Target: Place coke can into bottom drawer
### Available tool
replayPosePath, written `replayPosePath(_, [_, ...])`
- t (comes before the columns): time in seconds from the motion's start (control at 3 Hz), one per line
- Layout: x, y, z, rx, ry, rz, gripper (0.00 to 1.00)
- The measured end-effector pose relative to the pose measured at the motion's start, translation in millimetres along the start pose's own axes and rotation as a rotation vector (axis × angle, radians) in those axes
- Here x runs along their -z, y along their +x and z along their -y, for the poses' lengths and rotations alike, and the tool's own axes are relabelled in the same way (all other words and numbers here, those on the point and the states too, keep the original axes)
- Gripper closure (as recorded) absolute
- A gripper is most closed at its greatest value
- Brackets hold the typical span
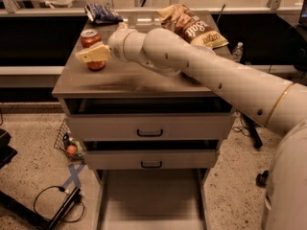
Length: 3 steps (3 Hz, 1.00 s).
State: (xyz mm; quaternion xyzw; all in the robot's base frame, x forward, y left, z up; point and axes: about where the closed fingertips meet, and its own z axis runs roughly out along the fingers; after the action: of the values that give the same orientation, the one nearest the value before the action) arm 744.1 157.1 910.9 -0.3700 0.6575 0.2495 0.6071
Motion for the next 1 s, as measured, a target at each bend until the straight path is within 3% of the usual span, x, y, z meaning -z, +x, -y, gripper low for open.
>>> replayPosePath(0.33, [-17.4,-5.6,-12.1,-0.032,-0.024,0.008,0.18])
replayPosePath(1.0, [-35.3,-8.2,-25.1,-0.071,-0.054,0.008,0.64])
